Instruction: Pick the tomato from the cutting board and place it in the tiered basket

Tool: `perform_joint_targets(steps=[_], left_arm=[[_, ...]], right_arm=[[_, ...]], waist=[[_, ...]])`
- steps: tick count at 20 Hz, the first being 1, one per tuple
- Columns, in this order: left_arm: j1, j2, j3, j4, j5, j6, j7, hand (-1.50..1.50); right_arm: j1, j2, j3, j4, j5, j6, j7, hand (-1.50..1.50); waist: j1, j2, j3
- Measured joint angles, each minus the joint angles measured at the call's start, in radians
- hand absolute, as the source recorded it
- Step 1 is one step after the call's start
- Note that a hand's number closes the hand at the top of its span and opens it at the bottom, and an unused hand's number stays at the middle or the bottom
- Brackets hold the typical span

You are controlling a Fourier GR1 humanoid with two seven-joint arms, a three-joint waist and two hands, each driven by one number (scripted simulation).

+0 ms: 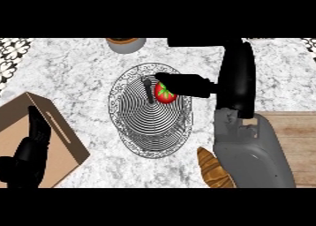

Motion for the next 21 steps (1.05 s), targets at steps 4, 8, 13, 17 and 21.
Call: perform_joint_targets(steps=[4,8,13,17,21], left_arm=[[0.028,0.006,0.017,-0.008,0.006,0.005,0.004,0.00],[0.050,0.007,0.026,-0.017,0.004,0.015,0.007,0.00],[0.082,0.007,0.036,-0.032,0.005,0.025,0.012,0.00],[0.106,0.011,0.051,-0.044,0.015,0.027,0.015,0.00],[0.123,0.007,0.056,-0.058,0.019,0.030,0.021,0.00]], right_arm=[[0.041,-0.032,-0.077,-0.073,0.071,-0.029,0.013,-1.50],[0.098,-0.069,-0.170,-0.189,0.080,-0.020,0.042,-1.50],[0.226,-0.133,-0.282,-0.371,-0.009,0.021,0.054,-1.50],[0.358,-0.188,-0.366,-0.513,-0.134,0.076,0.054,-1.50],[0.474,-0.238,-0.456,-0.626,-0.285,0.137,0.041,-1.50]], waist=[[-0.030,-0.008,0.000],[-0.054,-0.014,0.000],[-0.083,-0.019,0.001],[-0.102,-0.021,-0.001],[-0.115,-0.022,-0.002]])
